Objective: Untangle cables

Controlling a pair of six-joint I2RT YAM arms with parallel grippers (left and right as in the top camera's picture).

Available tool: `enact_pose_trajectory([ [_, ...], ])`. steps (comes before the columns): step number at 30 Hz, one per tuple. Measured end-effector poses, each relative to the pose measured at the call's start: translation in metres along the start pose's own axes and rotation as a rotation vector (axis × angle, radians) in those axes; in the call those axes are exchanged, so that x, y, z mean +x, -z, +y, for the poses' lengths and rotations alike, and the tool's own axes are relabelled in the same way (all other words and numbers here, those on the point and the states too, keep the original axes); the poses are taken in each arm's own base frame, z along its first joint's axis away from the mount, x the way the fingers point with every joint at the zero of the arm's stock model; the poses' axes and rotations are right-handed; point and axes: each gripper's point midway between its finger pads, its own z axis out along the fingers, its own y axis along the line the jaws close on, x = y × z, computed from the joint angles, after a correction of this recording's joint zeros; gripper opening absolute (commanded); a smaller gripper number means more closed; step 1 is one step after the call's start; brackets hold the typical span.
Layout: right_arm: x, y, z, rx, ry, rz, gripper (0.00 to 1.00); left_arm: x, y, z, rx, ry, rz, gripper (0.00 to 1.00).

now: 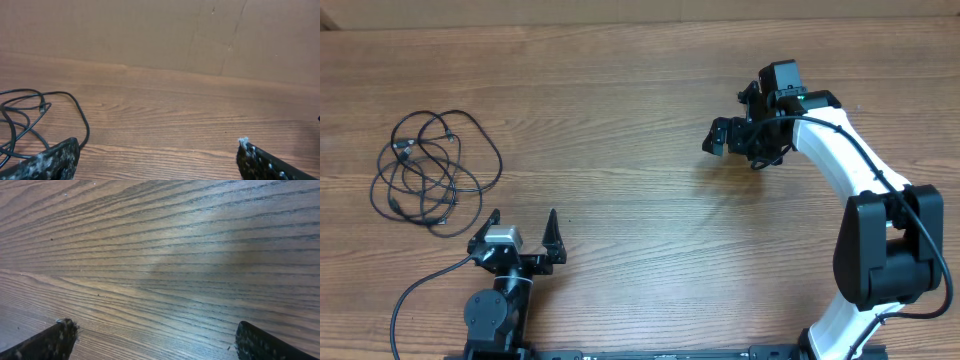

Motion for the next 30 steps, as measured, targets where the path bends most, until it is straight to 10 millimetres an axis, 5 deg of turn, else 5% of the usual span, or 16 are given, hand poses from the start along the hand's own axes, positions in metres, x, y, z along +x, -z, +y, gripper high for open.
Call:
enact_pose_trajectory([
  [13,-0.002,0.008,0.006,-0.006,0.013,-0.022,1.00,0.000,0.000,0.000,0.000,0.000,0.000,1.00],
  [18,-0.014,0.069,0.031,-0.040,0.071,-0.179,1.00,0.000,0.000,0.000,0.000,0.000,0.000,0.99],
  [22,-0.013,0.153,0.061,-0.088,0.146,-0.388,1.00,0.000,0.000,0.000,0.000,0.000,0.000,1.00],
  [30,0.032,0.290,0.099,-0.171,0.271,-0.737,1.00,0.000,0.000,0.000,0.000,0.000,0.000,1.00],
])
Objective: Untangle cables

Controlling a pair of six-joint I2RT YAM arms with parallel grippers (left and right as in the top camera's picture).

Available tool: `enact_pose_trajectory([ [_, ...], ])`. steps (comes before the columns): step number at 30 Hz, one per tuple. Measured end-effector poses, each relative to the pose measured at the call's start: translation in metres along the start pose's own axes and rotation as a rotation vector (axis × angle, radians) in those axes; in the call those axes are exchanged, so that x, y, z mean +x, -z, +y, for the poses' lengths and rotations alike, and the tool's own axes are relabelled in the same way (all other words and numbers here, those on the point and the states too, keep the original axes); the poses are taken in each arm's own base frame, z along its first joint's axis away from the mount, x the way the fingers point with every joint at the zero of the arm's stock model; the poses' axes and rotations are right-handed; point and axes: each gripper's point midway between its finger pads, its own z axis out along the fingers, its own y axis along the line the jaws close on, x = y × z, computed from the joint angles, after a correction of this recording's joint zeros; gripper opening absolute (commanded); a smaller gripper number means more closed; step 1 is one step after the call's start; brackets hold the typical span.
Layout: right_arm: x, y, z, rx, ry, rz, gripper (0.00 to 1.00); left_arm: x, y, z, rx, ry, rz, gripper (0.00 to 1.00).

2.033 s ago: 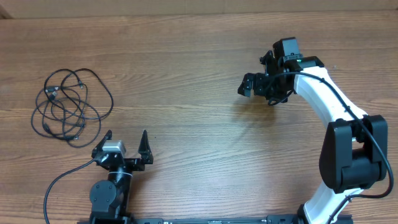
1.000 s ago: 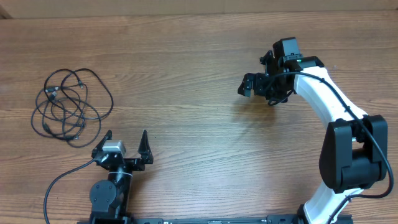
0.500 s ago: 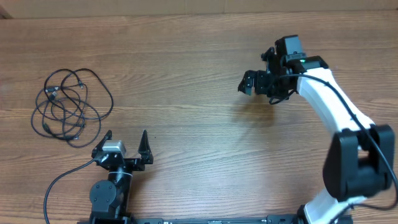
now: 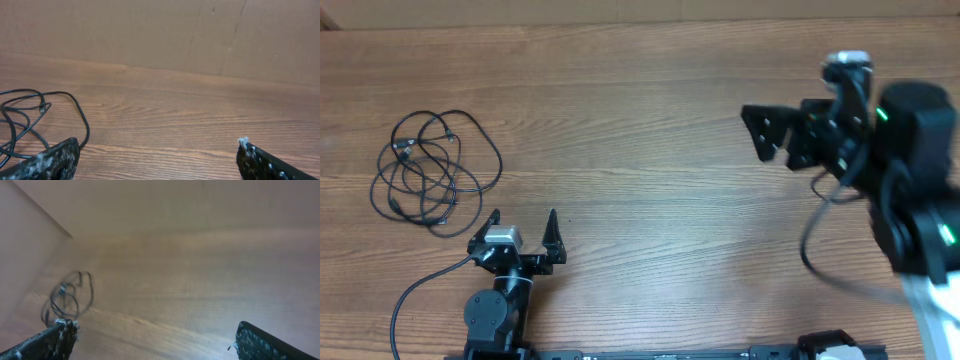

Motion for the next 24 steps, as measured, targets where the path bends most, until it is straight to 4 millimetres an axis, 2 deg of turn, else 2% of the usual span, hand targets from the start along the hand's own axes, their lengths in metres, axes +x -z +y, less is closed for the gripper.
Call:
enact_pose_trajectory([
  [4,-0.012,0.071,0.028,-0.041,0.061,-0.170,1.00,0.000,0.000,0.000,0.000,0.000,0.000,0.99],
  [8,-0.012,0.122,0.047,-0.070,0.105,-0.294,1.00,0.000,0.000,0.000,0.000,0.000,0.000,1.00],
  [11,-0.009,0.147,0.055,-0.083,0.125,-0.350,1.00,0.000,0.000,0.000,0.000,0.000,0.000,1.00],
  [15,0.002,0.147,0.052,-0.075,0.114,-0.316,1.00,0.000,0.000,0.000,0.000,0.000,0.000,0.99],
  [18,0.022,0.139,0.044,-0.053,0.080,-0.222,1.00,0.000,0.000,0.000,0.000,0.000,0.000,0.99],
  [22,0.069,0.131,0.031,-0.008,0.012,-0.032,1.00,0.000,0.000,0.000,0.000,0.000,0.000,0.99],
  [23,0.083,0.131,0.027,0.007,-0.009,0.027,1.00,0.000,0.000,0.000,0.000,0.000,0.000,0.99],
  [24,0.108,0.132,0.022,0.030,-0.045,0.126,1.00,0.000,0.000,0.000,0.000,0.000,0.000,0.99],
])
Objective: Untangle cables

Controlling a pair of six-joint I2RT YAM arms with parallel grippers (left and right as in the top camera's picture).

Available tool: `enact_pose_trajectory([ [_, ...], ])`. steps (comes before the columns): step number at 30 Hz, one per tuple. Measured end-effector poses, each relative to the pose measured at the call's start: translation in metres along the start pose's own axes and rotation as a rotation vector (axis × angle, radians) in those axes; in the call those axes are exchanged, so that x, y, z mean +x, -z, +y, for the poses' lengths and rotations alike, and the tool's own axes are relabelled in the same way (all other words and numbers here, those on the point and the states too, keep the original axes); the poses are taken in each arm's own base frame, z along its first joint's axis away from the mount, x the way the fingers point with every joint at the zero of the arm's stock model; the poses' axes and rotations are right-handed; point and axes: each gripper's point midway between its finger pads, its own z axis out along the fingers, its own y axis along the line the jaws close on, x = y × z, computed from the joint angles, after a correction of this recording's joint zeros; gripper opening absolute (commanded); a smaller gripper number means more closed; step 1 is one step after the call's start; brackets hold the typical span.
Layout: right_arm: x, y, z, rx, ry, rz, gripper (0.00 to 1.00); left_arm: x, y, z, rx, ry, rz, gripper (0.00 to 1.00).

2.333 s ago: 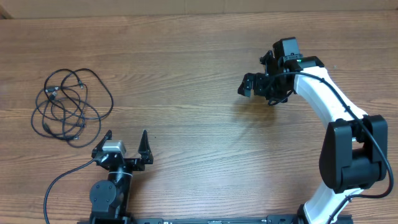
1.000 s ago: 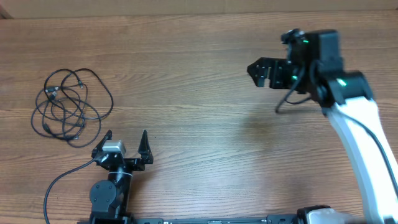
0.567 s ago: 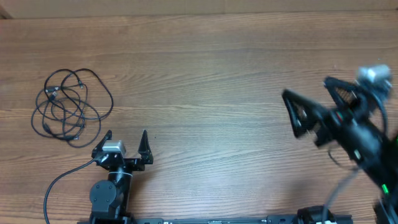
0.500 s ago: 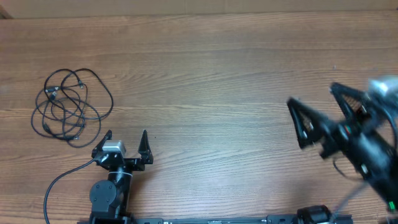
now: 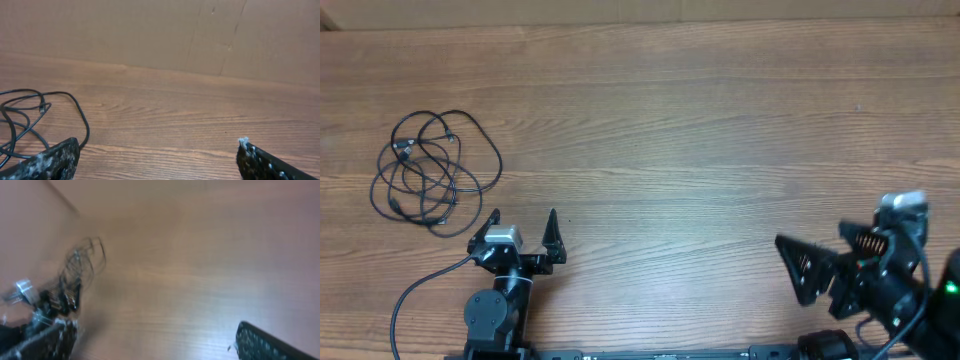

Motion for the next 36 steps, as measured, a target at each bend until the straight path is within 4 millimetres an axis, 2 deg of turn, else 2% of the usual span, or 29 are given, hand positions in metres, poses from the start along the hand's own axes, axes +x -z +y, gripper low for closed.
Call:
enact_pose_trajectory([
  [2,0.026,0.002,-0.006,0.025,-0.039,0.103,1.00,0.000,0.000,0.000,0.000,0.000,0.000,1.00],
  [5,0.046,0.010,-0.008,0.037,-0.057,0.151,1.00,0.000,0.000,0.000,0.000,0.000,0.000,1.00],
  [19,0.067,0.051,0.002,0.004,-0.002,-0.023,1.00,0.000,0.000,0.000,0.000,0.000,0.000,0.99],
  [24,0.092,0.063,-0.001,0.028,-0.020,-0.033,1.00,0.000,0.000,0.000,0.000,0.000,0.000,0.99],
  [31,0.097,0.064,-0.003,0.041,-0.027,-0.059,1.00,0.000,0.000,0.000,0.000,0.000,0.000,1.00],
  [36,0.109,0.061,-0.007,0.054,-0.034,-0.075,1.00,0.000,0.000,0.000,0.000,0.000,0.000,1.00],
])
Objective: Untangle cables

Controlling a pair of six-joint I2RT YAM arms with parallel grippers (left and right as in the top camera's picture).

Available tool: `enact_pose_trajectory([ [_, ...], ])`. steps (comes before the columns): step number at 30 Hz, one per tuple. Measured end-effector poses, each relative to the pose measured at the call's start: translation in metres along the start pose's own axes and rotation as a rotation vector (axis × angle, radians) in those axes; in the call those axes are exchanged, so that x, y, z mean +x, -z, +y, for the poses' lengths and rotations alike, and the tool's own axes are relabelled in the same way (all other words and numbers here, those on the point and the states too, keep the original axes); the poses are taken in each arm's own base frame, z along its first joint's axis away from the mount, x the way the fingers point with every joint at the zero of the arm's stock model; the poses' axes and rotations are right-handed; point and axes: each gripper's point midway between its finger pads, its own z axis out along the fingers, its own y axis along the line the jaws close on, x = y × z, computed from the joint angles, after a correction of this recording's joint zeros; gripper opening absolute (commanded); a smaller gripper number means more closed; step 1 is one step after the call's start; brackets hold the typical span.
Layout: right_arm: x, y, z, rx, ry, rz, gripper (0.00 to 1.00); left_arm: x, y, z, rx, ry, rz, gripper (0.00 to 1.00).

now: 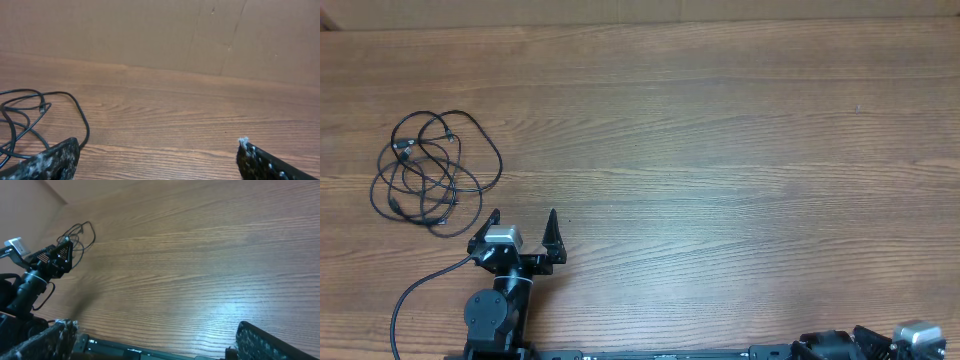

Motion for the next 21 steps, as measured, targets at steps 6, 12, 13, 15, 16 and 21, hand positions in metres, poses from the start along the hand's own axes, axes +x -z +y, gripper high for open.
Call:
enact_pose_trajectory([
  [6,0.018,-0.009,-0.008,0.014,-0.011,0.002,1.00,0.000,0.000,0.000,0.000,0.000,0.000,1.00],
  [12,0.036,-0.019,-0.016,0.020,-0.018,0.011,1.00,0.000,0.000,0.000,0.000,0.000,0.000,1.00],
  [13,0.038,-0.020,-0.017,0.021,-0.018,0.011,1.00,0.000,0.000,0.000,0.000,0.000,0.000,1.00],
  [15,0.036,-0.026,-0.019,0.020,-0.010,-0.031,1.00,0.000,0.000,0.000,0.000,0.000,0.000,1.00],
  [16,0.034,-0.027,-0.019,0.020,-0.006,-0.048,1.00,0.000,0.000,0.000,0.000,0.000,0.000,0.99],
  [21,0.020,-0.030,-0.020,0.031,0.013,-0.169,1.00,0.000,0.000,0.000,0.000,0.000,0.000,1.00],
])
